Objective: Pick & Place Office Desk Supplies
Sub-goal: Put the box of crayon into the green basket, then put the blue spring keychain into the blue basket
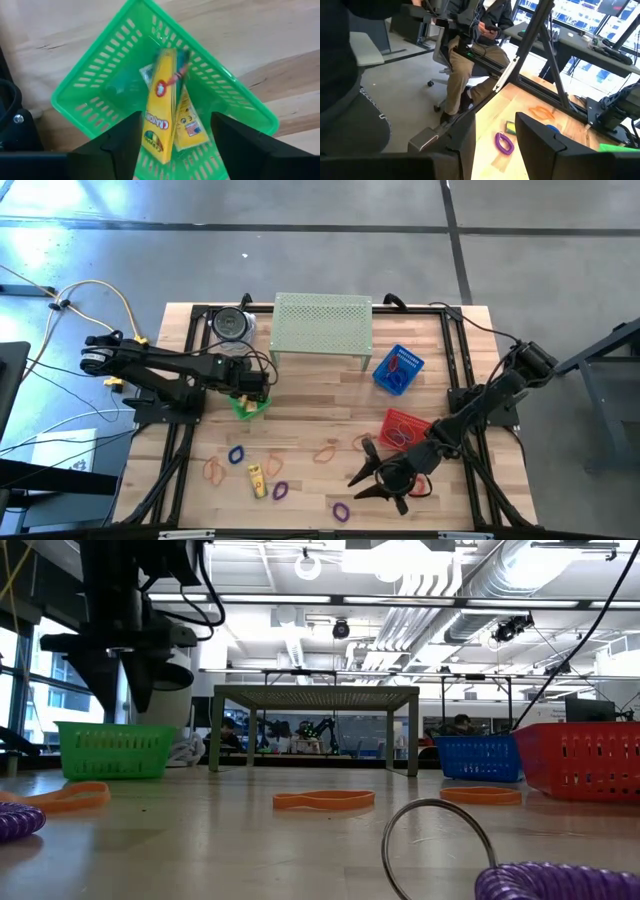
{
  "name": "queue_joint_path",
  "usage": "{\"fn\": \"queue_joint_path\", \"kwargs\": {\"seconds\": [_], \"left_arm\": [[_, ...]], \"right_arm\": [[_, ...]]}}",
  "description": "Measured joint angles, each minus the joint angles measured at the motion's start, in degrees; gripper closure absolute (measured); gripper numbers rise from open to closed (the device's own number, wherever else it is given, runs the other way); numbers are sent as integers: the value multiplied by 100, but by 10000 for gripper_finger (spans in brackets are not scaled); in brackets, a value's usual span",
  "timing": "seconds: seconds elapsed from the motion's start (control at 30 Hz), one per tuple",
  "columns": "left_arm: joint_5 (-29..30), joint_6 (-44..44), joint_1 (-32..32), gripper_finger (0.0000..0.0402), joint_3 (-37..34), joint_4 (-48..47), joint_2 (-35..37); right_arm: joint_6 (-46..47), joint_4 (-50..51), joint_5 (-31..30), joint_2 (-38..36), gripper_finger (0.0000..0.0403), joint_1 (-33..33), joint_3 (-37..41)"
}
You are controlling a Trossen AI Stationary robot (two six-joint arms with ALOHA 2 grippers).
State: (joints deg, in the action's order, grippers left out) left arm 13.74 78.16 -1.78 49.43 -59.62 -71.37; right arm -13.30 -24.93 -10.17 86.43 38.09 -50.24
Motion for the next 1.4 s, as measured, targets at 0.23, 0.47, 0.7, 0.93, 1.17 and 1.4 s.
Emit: {"fn": "queue_joint_path", "kwargs": {"seconds": [0.23, 0.47, 0.7, 0.93, 1.17, 1.4], "left_arm": [[37, -159, 0, 148, 116, -10, 42], [150, -497, -557, 148, 598, -4, 349], [-38, -311, -2199, 148, 678, -10, 349], [163, 1865, -4018, 148, 678, 9, 62], [300, 3766, -4982, 148, 678, 9, -510], [106, 4039, -5148, 148, 675, 11, -1093]], "right_arm": [[4, -11, -10, 0, 276, 0, 0], [15, -13, -14, 0, 276, 3, 0], [43, 85, -13, 0, 276, 4, 0], [300, 264, -14, 0, 276, 4, -2], [575, 264, -14, 0, 276, 4, -2], [622, 457, -16, 2, 276, 4, -2]]}}
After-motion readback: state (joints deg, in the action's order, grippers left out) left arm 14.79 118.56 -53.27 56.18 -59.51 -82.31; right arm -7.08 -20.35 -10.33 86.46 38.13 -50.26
